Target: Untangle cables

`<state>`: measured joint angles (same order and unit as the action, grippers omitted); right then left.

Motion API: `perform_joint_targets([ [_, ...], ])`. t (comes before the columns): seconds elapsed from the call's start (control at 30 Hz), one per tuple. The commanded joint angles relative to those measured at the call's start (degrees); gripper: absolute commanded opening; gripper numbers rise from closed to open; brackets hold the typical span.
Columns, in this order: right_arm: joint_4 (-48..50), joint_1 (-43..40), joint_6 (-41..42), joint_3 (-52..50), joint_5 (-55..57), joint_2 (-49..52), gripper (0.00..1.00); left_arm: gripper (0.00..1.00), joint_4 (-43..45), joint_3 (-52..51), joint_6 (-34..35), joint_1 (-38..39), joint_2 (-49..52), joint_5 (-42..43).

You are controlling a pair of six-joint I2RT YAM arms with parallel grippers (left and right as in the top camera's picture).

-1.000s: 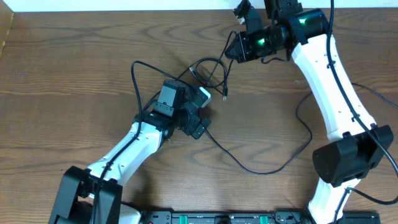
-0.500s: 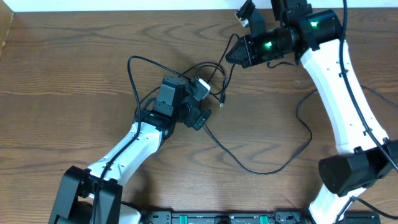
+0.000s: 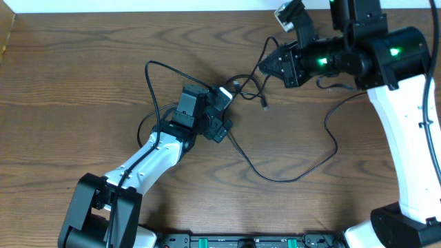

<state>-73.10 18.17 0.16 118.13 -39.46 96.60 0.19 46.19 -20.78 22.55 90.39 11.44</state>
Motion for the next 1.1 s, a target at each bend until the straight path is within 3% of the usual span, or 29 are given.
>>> perform_joint_targets([
  [0.0,-0.2,-0.2,-1.3,0.8,1.0,-1.0,0.01,0.98,0.0,0.0,0.5,-0.1,0.6,-1.4],
  [0.33,0.0,-0.4,-1.3,0.8,1.0,-1.0,0.01,0.98,0.0,0.0,0.5,-0.1,0.6,2.6],
  [0.37,0.0,-0.3,-1.3,0.8,1.0,-1.0,0.01,0.82,0.0,0.0,0.5,-0.1,0.6,3.2],
  [0.47,0.0,-0.4,-1.3,0.8,1.0,-1.0,0.01,0.08,0.1,0.0,0.5,-0.1,0.6,3.1],
  [0.8,-0.1,-0.9,0.3,0.8,8.6,-1.0,0.01,0.08,0.3,0.0,0.5,-0.2,-1.6,2.9],
  [1.07,-1.0,-3.1,1.5,0.8,18.3,-1.0,0.01,0.07,0.3,0.0,0.5,-0.4,-14.4,1.1],
])
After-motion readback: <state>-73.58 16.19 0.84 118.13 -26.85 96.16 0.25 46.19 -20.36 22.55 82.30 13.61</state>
